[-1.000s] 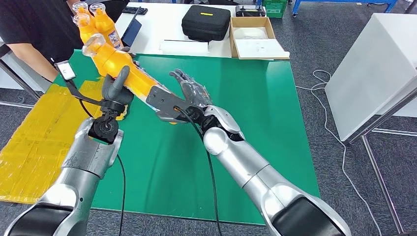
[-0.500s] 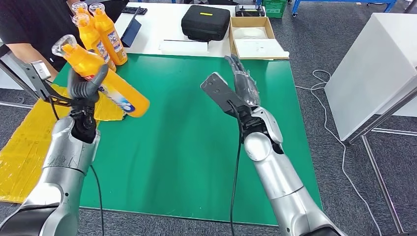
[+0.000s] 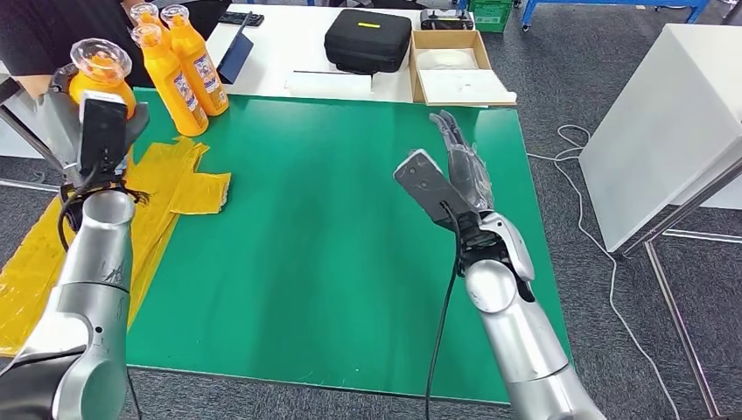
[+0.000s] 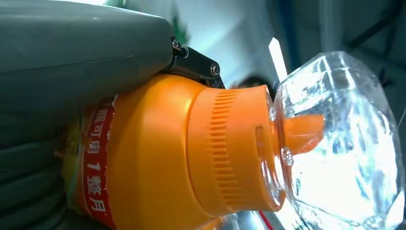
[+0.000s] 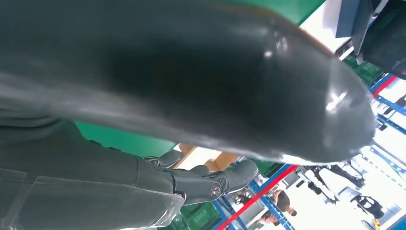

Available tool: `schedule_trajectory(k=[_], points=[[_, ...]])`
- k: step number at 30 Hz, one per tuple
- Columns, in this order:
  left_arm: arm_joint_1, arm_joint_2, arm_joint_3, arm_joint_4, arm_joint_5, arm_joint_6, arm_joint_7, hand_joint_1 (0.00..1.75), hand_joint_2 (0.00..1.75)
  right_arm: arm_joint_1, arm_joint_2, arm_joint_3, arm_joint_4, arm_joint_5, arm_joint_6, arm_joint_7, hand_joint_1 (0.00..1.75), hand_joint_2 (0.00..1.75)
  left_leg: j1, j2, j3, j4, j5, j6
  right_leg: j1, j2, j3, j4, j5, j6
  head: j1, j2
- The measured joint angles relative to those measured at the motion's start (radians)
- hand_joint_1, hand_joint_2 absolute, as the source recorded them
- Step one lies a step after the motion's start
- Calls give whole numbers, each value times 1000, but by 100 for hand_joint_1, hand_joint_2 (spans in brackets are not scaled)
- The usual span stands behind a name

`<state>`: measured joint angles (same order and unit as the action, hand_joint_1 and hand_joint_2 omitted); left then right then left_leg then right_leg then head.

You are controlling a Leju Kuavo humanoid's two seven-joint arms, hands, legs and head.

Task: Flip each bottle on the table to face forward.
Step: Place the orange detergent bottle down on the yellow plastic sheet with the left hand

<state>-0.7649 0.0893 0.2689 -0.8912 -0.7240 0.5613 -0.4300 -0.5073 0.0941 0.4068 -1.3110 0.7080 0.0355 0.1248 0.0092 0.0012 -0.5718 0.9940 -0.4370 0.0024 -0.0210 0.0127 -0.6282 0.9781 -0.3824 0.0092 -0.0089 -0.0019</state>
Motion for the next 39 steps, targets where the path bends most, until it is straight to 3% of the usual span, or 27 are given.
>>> schedule_trajectory(k=[2,4,12,17,24,39], points=[[-4,19,-9,65,-154,91,-9,175,175,7,-20,7,-15,-29,0,-3,0,0,0,0,0,0,0,0,0,0,0,0,0,0,0,0],[0,29,-11,108,-286,125,-7,175,175,13,-40,17,-27,-50,0,-6,0,0,0,0,0,0,0,0,0,0,0,0,0,0,0,0],[54,26,80,168,-650,133,-20,175,175,23,-114,72,-38,-139,0,-47,0,0,0,1,0,0,0,0,0,0,0,0,0,0,0,0],[90,11,99,179,-799,134,51,175,175,25,-156,116,-38,-174,-2,-65,0,0,0,0,0,0,0,0,0,0,0,0,0,0,0,0],[108,-3,29,222,-839,134,204,175,175,41,-183,160,-52,-177,-3,-64,0,0,0,0,0,0,0,0,0,0,0,0,0,0,0,0],[118,-6,-14,257,-837,134,218,174,175,47,-203,191,-61,-178,-3,-60,0,0,0,0,-1,0,0,0,0,0,0,0,0,0,0,0]])
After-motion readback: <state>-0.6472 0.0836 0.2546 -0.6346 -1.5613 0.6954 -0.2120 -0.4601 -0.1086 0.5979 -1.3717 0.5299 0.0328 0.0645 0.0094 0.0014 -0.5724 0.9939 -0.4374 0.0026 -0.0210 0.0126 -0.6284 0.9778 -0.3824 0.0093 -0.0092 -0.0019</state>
